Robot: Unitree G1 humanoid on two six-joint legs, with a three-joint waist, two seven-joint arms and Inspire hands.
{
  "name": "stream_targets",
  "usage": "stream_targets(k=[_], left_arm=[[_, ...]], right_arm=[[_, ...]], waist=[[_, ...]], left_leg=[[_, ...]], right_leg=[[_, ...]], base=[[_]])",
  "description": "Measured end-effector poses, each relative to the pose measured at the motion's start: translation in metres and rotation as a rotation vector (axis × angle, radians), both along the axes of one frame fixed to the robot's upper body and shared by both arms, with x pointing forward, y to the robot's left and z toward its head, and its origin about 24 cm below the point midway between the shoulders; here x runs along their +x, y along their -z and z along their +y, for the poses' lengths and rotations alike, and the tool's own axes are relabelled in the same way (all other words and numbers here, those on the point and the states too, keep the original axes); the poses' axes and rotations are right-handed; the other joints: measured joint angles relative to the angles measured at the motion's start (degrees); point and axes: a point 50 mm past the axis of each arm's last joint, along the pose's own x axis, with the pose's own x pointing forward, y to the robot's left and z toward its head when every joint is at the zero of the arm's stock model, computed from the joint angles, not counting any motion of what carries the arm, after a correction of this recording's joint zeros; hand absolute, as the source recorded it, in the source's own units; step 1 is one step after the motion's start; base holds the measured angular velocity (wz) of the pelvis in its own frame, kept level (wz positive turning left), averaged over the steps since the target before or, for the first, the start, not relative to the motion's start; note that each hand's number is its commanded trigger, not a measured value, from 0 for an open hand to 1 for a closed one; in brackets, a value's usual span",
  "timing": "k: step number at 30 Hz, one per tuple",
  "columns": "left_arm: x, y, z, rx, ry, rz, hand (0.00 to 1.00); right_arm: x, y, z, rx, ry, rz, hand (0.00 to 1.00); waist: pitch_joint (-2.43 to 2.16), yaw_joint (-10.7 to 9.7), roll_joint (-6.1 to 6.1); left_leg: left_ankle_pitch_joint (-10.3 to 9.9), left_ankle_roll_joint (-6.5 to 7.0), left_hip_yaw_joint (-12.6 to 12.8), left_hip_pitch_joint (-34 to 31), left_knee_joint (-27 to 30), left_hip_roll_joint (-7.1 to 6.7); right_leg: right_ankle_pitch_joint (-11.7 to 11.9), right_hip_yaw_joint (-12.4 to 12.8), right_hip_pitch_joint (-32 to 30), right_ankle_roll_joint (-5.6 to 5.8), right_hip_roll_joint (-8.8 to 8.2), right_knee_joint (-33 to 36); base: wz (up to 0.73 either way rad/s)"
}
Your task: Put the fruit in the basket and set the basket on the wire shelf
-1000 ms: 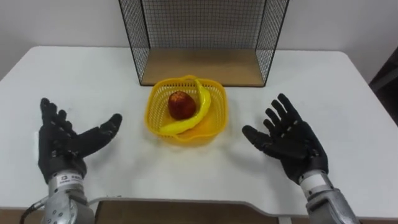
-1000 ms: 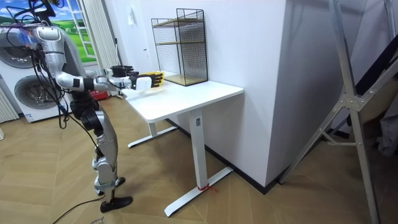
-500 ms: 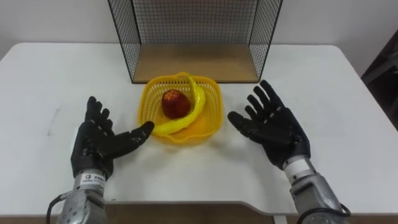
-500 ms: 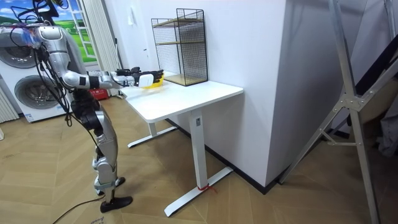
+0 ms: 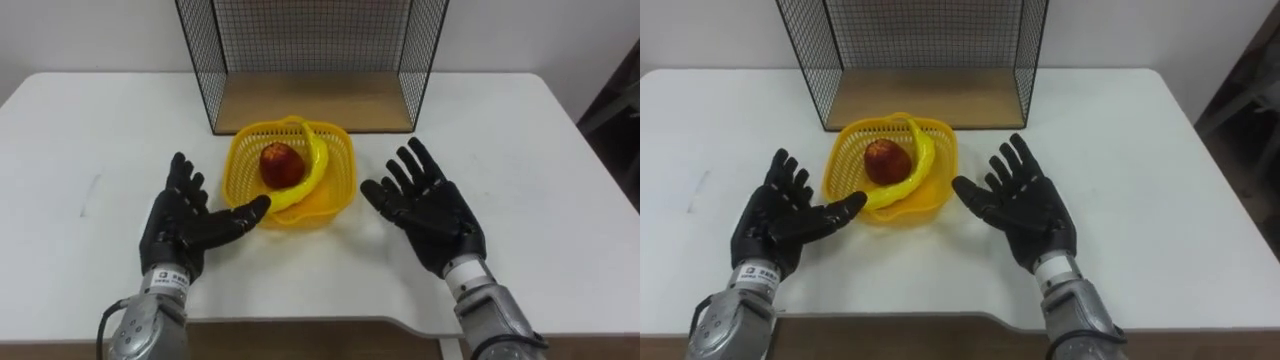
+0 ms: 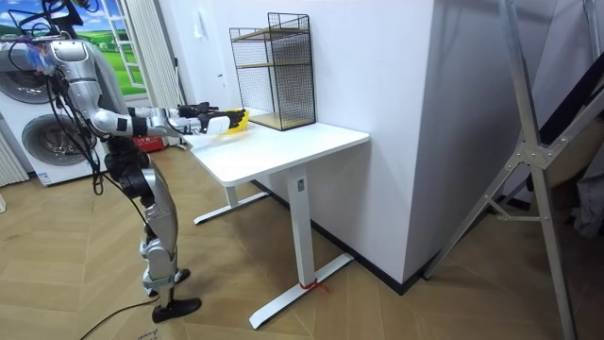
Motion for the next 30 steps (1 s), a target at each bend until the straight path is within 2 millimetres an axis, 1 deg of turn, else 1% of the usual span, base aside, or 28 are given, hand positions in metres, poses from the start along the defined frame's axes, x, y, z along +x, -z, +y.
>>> stream_targets(k=[6,11,14,18,21,26,30], left_arm=[[0.001,-0.001,-0.004,-0.004,0.035,-0.008,0.0],[0.008,-0.006,-0.006,-0.005,0.054,-0.027,0.0],[0.008,-0.006,-0.007,-0.004,0.066,-0.029,0.0],[0.008,-0.005,-0.007,-0.005,0.071,-0.017,0.0],[0.009,-0.004,-0.008,-0.002,0.077,-0.008,0.0],[0.019,-0.009,-0.012,0.019,0.101,-0.021,0.0],[0.024,-0.01,-0.014,0.023,0.112,-0.016,0.0]], right_arm=[[0.007,-0.001,0.001,0.0,-0.005,-0.004,0.0],[0.014,-0.007,0.004,-0.003,-0.017,-0.031,0.0],[0.018,-0.01,0.004,-0.009,-0.021,-0.041,0.0],[0.019,-0.006,0.004,-0.04,-0.027,-0.024,0.0],[0.018,-0.004,0.004,-0.066,-0.038,-0.016,0.0],[0.023,-0.007,0.012,-0.14,-0.09,-0.036,0.0],[0.03,-0.01,0.017,-0.185,-0.125,-0.041,0.0]], waist=[[-0.03,-0.1,0.0],[-0.05,0.2,-0.05],[-0.11,0.1,-0.24],[-0.11,0.0,-0.5],[-0.06,0.0,-0.62],[0.18,0.0,-1.05],[0.18,-0.1,-1.37]], left_leg=[[0.0,0.01,0.2,0.0,0.2,-0.04],[0.1,0.03,0.8,0.1,0.2,-0.01],[0.1,0.03,0.8,0.2,0.2,-0.01],[0.1,0.03,0.8,0.1,0.2,0.02],[0.1,0.03,0.8,0.1,0.4,0.01],[0.1,0.04,0.8,-0.2,0.6,0.06],[0.1,0.06,0.8,-0.5,0.6,0.06]], right_leg=[[0.0,0.5,-0.4,0.0,0.02,0.0],[0.0,1.4,-0.7,0.0,0.08,0.0],[0.0,1.5,-0.8,0.0,0.08,0.0],[0.0,1.5,-0.8,0.0,0.08,0.1],[0.0,1.5,-0.7,0.0,0.06,0.1],[0.0,1.4,-1.1,-0.01,-0.03,0.7],[0.0,1.1,-1.2,-0.01,-0.08,0.9]], base=[[-0.01],[-0.07],[-0.01],[0.0],[0.0],[0.0],[0.0]])
